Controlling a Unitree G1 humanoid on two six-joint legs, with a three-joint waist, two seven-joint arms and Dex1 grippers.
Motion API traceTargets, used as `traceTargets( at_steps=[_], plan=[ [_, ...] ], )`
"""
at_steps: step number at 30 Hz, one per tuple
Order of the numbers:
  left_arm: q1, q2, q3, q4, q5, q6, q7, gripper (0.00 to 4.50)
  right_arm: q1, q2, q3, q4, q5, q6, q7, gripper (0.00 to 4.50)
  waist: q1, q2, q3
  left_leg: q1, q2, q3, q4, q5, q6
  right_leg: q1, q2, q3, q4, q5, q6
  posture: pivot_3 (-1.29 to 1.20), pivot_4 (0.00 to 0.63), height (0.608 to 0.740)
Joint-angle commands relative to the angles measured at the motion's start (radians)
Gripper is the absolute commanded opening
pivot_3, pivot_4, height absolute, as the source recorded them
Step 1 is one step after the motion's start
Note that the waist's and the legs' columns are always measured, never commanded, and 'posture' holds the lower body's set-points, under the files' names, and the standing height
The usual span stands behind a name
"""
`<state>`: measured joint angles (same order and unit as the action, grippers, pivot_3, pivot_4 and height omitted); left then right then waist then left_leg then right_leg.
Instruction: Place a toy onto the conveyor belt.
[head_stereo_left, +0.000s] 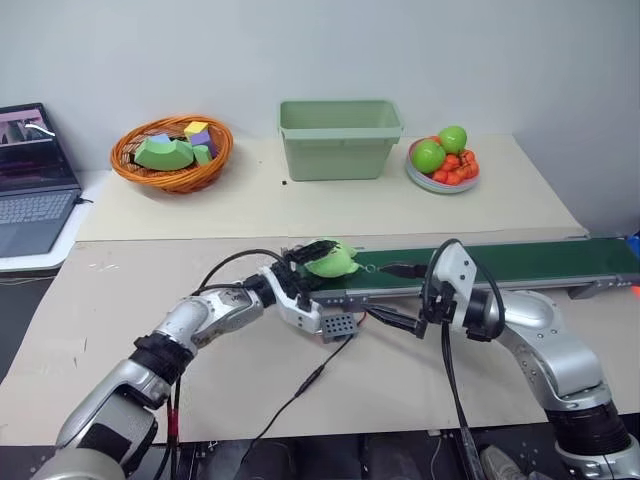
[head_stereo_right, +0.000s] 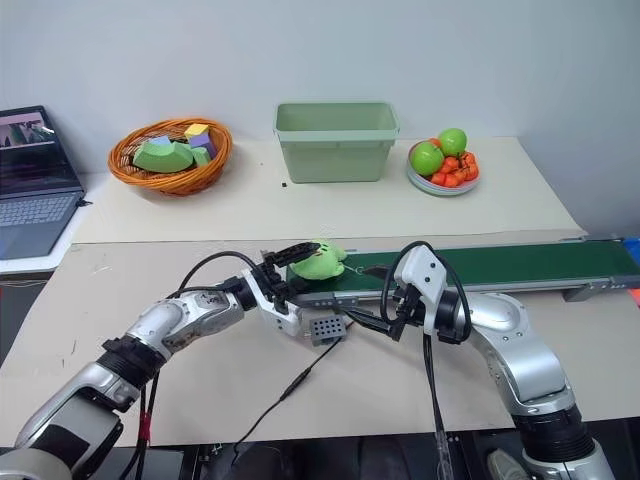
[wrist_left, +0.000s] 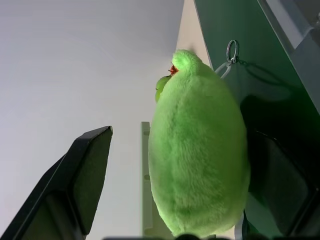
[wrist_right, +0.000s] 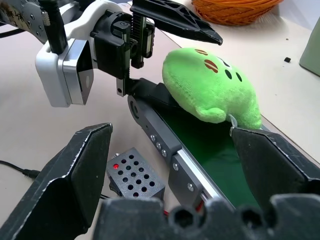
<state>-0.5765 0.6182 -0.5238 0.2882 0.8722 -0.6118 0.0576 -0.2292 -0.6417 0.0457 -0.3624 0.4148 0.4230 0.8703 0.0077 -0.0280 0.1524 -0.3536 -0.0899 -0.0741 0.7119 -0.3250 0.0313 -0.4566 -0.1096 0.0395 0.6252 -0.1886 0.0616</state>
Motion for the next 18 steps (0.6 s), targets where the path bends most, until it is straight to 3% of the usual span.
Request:
traceTargets(
  at_steps=[1,9,18],
  plan=[
    [0.046,0.039,0.009,-0.057,-0.068,-0.025,-0.130,4.42,-0.017,0.005,-0.026,-0.025,0.010,-0.021,-0.004,4.50,0.000,0.000,0.000,0.000,0.000,0.000,0.000,0.000,0.000,0.000,0.000,0.000,0.000,0.000,0.000,0.00,0.150,0.728],
    [0.121,0.082,0.075,-0.127,-0.201,0.039,-0.337,4.42,-0.022,0.018,-0.018,-0.016,0.008,-0.026,-0.004,4.50,-0.004,0.000,0.000,0.000,0.000,0.000,0.000,0.000,0.000,0.000,0.000,0.000,0.000,0.000,0.000,0.00,0.150,0.728],
    [0.119,0.077,0.111,-0.113,-0.213,0.056,-0.390,4.42,-0.029,0.027,-0.021,-0.009,0.005,-0.029,-0.001,4.50,-0.009,0.001,-0.001,0.001,0.000,0.000,0.000,0.000,0.000,0.001,0.000,0.000,0.001,0.000,0.000,0.00,0.150,0.728]
  ],
)
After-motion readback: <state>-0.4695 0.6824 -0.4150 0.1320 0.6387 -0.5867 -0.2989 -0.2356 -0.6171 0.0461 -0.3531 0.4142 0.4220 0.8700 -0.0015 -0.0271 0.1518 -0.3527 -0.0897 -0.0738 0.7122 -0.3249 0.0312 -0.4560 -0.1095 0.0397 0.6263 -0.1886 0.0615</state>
